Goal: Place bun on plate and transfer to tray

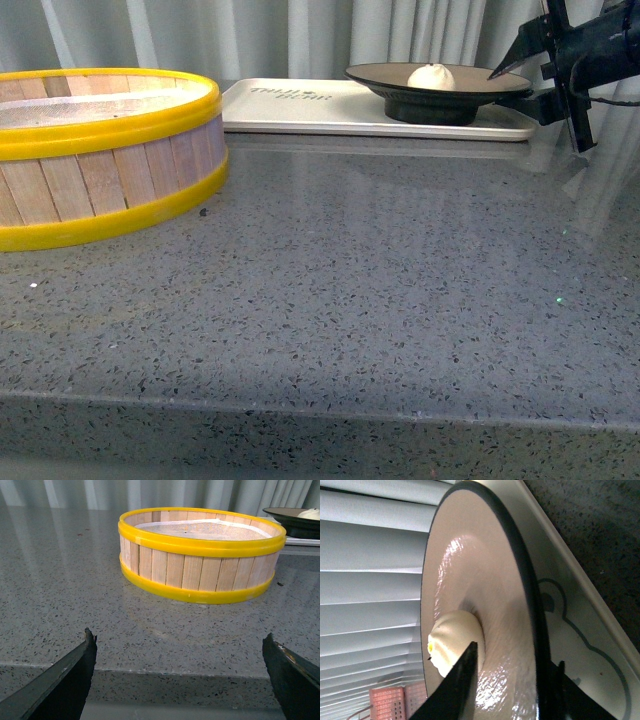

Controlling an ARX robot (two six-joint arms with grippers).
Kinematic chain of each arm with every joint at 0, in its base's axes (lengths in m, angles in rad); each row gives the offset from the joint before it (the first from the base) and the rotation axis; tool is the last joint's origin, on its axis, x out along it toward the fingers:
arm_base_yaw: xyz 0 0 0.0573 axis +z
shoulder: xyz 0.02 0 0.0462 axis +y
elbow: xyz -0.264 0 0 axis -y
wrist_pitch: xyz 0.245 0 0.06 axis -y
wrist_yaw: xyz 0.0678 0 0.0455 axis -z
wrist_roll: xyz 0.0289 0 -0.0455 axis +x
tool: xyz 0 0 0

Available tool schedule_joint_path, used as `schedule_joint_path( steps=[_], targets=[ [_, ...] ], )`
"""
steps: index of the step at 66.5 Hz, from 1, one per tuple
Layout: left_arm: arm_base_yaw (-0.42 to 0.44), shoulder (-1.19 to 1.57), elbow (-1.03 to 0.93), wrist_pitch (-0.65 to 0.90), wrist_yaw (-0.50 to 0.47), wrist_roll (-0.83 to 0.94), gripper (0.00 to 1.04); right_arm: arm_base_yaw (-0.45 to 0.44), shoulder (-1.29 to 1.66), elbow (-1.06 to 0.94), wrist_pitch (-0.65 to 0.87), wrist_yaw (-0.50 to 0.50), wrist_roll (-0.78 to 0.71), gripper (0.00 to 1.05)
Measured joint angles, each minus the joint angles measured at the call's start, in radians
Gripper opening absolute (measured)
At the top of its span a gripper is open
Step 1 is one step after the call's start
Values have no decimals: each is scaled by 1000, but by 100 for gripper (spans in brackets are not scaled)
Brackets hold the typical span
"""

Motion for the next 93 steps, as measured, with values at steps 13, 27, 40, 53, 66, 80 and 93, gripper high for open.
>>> schedule_joint_path(
  steps=[13,27,40,53,66,80,93],
  targets=[
    [0,0,0,0,0,0,98,0,-21,0,-2,-6,-1,68],
    [0,0,0,0,0,0,98,-3,-91,-78,24,10,4,96],
    [0,0,0,0,0,0,98,-24,-224,-231,94,20,6,96],
    [0,0,0,0,0,0,98,-86,-455,-493,174,57,-19,96],
    [0,0,0,0,0,0,98,-193,-796,-841,182,273,-270,96],
    [0,0,0,0,0,0,98,-289,-1265,-1219,163,453,-723,96],
    [0,0,0,0,0,0,98,-324,-1520,-1455,286,370,-1114,86]
  ],
)
